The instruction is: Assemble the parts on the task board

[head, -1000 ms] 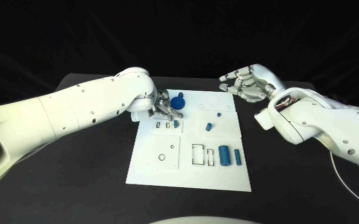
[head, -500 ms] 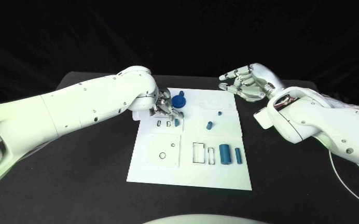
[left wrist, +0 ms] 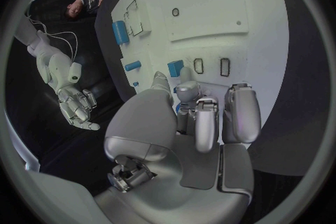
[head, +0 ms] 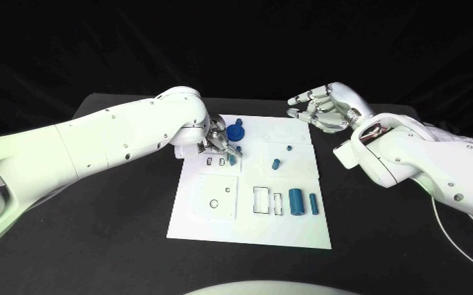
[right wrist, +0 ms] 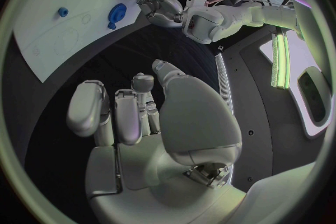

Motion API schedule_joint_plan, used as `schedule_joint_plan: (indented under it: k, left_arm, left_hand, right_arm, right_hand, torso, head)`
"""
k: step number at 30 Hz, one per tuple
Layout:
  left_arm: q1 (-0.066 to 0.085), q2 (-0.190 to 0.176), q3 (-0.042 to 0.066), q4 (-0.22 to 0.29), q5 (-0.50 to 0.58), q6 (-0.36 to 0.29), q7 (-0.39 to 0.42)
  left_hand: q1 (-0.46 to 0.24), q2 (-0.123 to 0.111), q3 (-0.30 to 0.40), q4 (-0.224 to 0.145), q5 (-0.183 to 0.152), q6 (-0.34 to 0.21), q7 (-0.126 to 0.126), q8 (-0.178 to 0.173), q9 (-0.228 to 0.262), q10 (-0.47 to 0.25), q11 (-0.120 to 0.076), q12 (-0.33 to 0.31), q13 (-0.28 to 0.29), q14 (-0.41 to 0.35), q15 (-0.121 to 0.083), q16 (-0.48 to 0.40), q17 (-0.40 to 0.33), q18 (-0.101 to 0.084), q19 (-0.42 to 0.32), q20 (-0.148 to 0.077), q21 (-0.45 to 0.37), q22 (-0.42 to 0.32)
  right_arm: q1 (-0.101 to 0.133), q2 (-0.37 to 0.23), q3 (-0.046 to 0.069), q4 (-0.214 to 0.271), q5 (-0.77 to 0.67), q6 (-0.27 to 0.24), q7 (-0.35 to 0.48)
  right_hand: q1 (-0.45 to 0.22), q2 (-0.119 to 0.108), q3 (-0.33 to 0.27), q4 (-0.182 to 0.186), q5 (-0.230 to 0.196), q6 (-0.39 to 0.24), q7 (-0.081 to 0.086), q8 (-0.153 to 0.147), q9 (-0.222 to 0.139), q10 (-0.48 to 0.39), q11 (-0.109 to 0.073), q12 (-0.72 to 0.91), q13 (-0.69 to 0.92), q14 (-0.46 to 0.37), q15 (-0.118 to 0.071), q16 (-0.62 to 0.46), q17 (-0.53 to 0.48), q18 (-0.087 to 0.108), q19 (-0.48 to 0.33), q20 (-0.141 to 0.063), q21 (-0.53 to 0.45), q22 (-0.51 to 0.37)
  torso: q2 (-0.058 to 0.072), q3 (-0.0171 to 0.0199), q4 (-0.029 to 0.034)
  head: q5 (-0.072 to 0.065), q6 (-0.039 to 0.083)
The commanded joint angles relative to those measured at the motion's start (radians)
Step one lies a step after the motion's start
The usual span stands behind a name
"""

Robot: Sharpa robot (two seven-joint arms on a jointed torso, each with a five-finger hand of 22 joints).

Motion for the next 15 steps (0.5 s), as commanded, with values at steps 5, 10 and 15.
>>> schedule_joint_plan:
  k: [5,10,15]
  left_arm:
    - [-0.002,0.003,0.0,-0.001,0.008,0.032,-0.003]
    - [-0.002,0.004,0.0,-0.002,0.006,0.028,-0.004]
    - [-0.004,0.008,0.0,-0.004,0.006,0.025,-0.004]
  left_hand:
    - [0.019,-0.001,0.005,-0.006,0.001,-0.005,-0.001,0.006,0.003,0.0,0.0,0.005,0.004,0.105,-0.005,0.003,0.263,-0.018,0.008,-0.002,0.005,0.002]
    - [0.026,0.0,0.01,-0.007,0.001,-0.004,-0.002,0.008,0.006,0.0,-0.001,0.006,0.007,0.105,-0.005,0.003,0.263,-0.018,0.008,-0.002,0.006,0.004]
    - [0.034,0.001,0.017,-0.008,0.001,-0.004,-0.002,0.009,0.009,0.0,-0.002,0.007,0.009,0.105,-0.006,0.003,0.263,-0.018,0.009,-0.002,0.006,0.005]
  right_arm:
    - [-0.002,0.003,0.001,-0.001,-0.01,0.003,0.007]
    - [-0.003,0.006,0.001,-0.002,-0.009,0.005,0.006]
    - [-0.003,0.007,0.001,-0.001,-0.009,0.007,0.005]
  right_hand:
    - [0.011,0.0,-0.001,-0.004,0.006,0.003,0.004,0.005,-0.001,0.001,0.0,-0.006,-0.002,0.054,0.003,-0.005,0.046,0.012,-0.002,-0.001,-0.004,-0.001]
    - [0.011,0.001,-0.001,-0.004,0.006,0.004,0.004,0.005,-0.001,0.001,0.0,-0.007,-0.003,0.054,0.003,-0.007,0.044,0.012,-0.002,-0.001,-0.005,-0.003]
    - [0.011,0.001,-0.001,-0.004,0.006,0.004,0.004,0.005,-0.001,0.001,0.0,-0.008,-0.003,0.054,0.003,-0.007,0.044,0.012,-0.002,-0.001,-0.005,-0.003]
  torso:
    - [0.001,0.0005,-0.0001]
    - [0.001,0.0002,-0.0007]
    - [0.001,0.0009,0.0005]
  head:
    - [-0.001,-0.001]
    - [-0.001,-0.003]
    - [-0.002,-0.004]
